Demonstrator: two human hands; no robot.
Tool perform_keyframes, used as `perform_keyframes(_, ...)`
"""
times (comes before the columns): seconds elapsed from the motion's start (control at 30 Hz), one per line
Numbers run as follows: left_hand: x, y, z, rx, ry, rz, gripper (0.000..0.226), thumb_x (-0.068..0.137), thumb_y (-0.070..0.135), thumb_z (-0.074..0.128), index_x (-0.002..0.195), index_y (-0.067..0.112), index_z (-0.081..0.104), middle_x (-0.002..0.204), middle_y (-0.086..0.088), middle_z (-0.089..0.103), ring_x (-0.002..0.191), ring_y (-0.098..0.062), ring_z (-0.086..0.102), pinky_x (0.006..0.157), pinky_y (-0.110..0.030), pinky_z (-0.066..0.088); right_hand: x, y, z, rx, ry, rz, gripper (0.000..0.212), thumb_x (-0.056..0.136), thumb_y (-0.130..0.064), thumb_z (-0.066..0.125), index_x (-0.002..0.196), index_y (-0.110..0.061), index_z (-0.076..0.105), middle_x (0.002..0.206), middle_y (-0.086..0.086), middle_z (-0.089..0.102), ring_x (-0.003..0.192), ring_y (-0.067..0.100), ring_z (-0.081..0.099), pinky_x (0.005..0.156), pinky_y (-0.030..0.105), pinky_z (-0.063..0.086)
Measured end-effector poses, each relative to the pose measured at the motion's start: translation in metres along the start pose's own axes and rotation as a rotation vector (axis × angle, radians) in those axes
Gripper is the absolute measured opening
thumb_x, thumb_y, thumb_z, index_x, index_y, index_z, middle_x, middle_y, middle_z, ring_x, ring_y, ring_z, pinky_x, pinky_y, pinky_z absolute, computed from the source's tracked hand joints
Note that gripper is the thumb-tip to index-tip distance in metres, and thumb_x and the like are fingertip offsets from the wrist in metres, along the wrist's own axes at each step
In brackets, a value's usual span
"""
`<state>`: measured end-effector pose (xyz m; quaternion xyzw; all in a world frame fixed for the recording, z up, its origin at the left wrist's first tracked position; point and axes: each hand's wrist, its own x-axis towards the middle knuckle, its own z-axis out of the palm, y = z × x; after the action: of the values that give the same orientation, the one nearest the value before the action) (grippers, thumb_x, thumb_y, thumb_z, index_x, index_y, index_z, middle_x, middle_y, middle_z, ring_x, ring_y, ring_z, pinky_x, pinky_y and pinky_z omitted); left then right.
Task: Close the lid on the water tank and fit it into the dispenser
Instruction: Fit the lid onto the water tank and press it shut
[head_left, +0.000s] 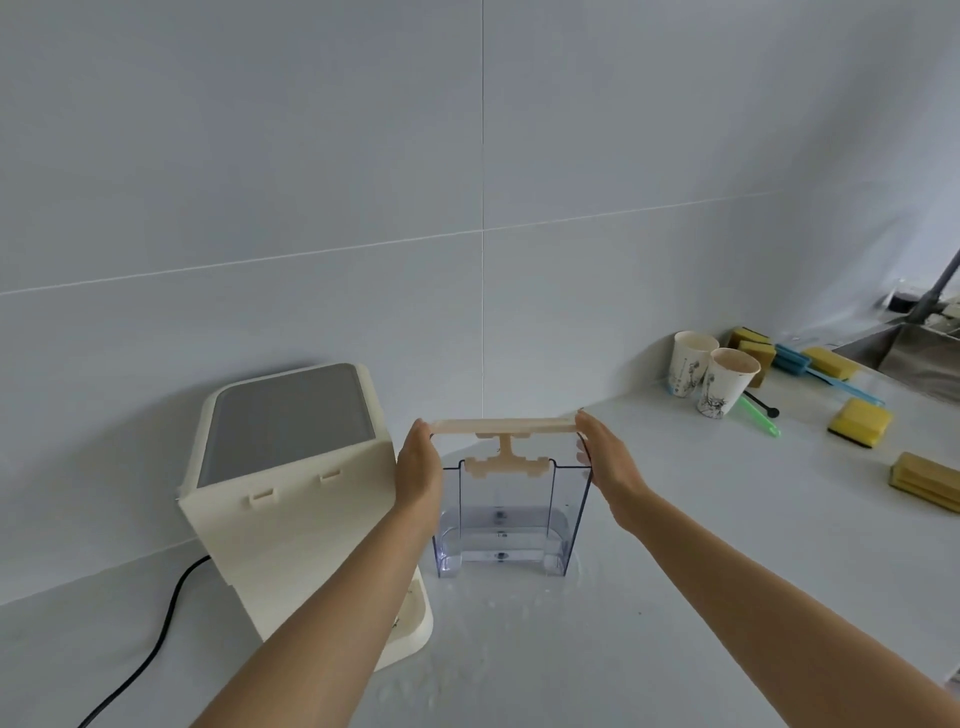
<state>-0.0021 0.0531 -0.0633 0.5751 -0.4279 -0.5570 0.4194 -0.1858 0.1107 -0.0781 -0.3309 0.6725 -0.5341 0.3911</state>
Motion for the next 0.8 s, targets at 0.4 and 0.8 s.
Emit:
perform_keyframes(0.4,-0.009,-0.032,-0.005,-0.006,-0.040,0.016,0.049,0.095,0.036,0.022,0.143,0.026,0.030,0.153,0.005,0.030,0.141,-0.013,0.026,0.118,-0.035,0.016,-0.019,0.024,0.004,-0.069,-0.014,-0.030,0.044,0.094,-0.032,0.030,0.137,-0.028,0.035,0.133,0.008,0.044,0.126,0.029,0.039,0.101,0.042,0.033)
perform_keyframes(0.8,-0.008,-0.036,-0.006,-0.038,0.012,-0.115,0.049,0.087,0.041,0.035,0.121,0.009,0.051,0.110,-0.004,0.055,0.101,-0.025,0.048,0.083,-0.033,0.034,-0.005,0.016,-0.004,-0.092,0.001,0.006,0.048,0.091,-0.038,0.037,0.134,-0.018,0.035,0.140,0.012,0.041,0.125,0.029,0.041,0.108,0.046,0.032)
